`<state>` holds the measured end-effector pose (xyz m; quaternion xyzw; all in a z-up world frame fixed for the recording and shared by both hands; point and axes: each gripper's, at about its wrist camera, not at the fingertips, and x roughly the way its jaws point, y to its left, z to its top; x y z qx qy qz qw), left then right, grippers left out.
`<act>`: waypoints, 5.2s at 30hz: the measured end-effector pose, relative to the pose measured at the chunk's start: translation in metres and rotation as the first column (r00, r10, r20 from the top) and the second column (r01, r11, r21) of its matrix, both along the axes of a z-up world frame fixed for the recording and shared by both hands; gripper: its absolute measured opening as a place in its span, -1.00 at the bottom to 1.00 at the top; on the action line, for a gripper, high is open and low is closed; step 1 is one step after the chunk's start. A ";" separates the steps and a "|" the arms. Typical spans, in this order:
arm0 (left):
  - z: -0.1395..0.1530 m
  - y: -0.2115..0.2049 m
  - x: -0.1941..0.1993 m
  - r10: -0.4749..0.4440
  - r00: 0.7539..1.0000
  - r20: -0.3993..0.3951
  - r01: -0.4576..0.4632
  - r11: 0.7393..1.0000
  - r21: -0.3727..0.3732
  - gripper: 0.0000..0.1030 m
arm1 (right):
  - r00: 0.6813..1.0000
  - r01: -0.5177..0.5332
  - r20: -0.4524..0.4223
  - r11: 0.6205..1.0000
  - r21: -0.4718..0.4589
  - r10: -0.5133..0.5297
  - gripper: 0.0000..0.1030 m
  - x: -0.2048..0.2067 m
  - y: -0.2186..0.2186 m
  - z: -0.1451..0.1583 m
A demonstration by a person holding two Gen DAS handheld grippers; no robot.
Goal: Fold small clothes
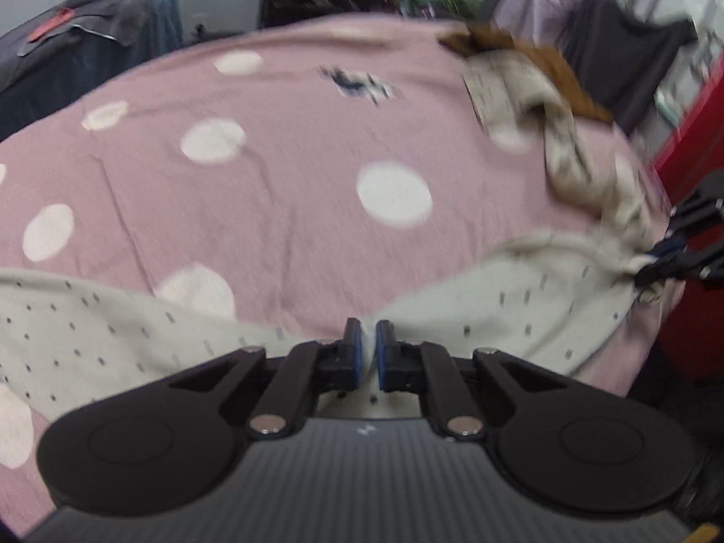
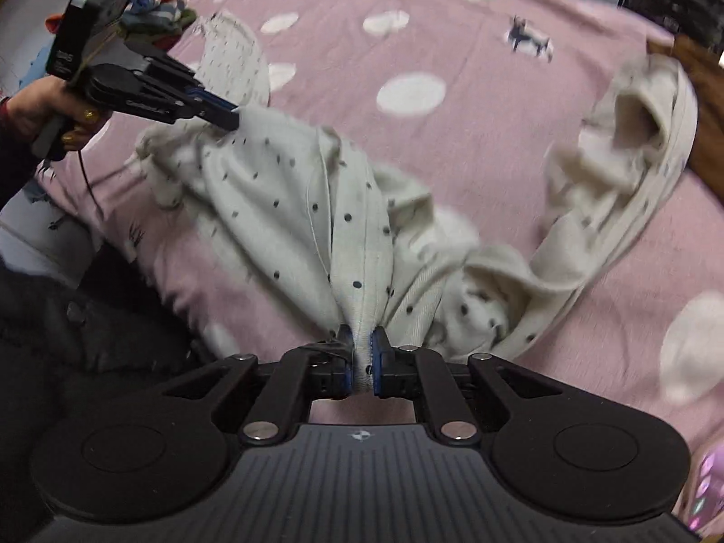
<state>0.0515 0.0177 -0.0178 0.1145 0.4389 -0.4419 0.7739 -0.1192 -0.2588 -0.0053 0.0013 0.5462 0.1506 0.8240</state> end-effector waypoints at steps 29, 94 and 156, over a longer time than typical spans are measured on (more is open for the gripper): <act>-0.019 -0.033 0.023 -0.045 0.998 0.051 0.043 0.998 0.044 0.35 | 0.987 0.093 0.153 0.967 -0.238 -0.057 -0.02 0.115 0.024 -0.054; -0.005 -0.104 0.076 -0.306 0.952 0.009 0.306 0.951 -0.038 0.02 | 0.923 -0.034 0.370 0.980 -0.196 0.106 -0.91 0.027 -0.026 0.073; -0.027 0.130 0.071 0.290 0.940 0.178 -0.279 0.957 -0.082 0.50 | 0.919 0.261 0.320 0.964 -0.056 -0.230 0.24 0.125 -0.026 -0.036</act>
